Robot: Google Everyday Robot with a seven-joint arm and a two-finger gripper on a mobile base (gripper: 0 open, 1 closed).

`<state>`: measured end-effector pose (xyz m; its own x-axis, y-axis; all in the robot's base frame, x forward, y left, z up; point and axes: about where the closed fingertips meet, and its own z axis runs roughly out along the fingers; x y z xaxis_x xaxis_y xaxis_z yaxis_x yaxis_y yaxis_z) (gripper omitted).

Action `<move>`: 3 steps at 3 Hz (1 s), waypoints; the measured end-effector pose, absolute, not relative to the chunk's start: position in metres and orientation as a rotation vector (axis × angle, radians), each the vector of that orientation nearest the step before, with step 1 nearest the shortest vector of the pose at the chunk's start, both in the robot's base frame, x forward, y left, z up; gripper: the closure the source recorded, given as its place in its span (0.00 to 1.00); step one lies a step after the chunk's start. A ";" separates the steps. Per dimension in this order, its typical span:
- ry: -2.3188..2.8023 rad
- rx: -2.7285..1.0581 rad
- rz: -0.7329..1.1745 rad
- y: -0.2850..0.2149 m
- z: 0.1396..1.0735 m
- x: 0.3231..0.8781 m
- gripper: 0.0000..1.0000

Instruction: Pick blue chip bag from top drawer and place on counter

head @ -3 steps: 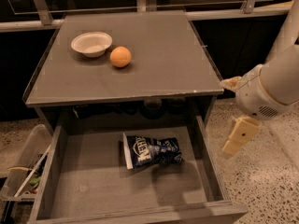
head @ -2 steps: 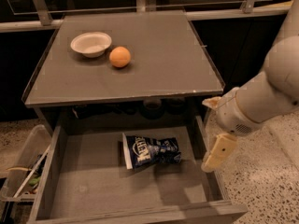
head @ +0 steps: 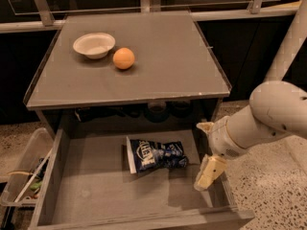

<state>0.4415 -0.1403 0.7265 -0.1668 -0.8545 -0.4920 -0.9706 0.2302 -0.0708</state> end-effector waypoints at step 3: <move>1.890 -1.628 0.406 -0.116 0.673 0.485 0.00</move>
Offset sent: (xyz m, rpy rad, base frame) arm 0.0439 0.0048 -0.0740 0.1391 -0.1003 0.0315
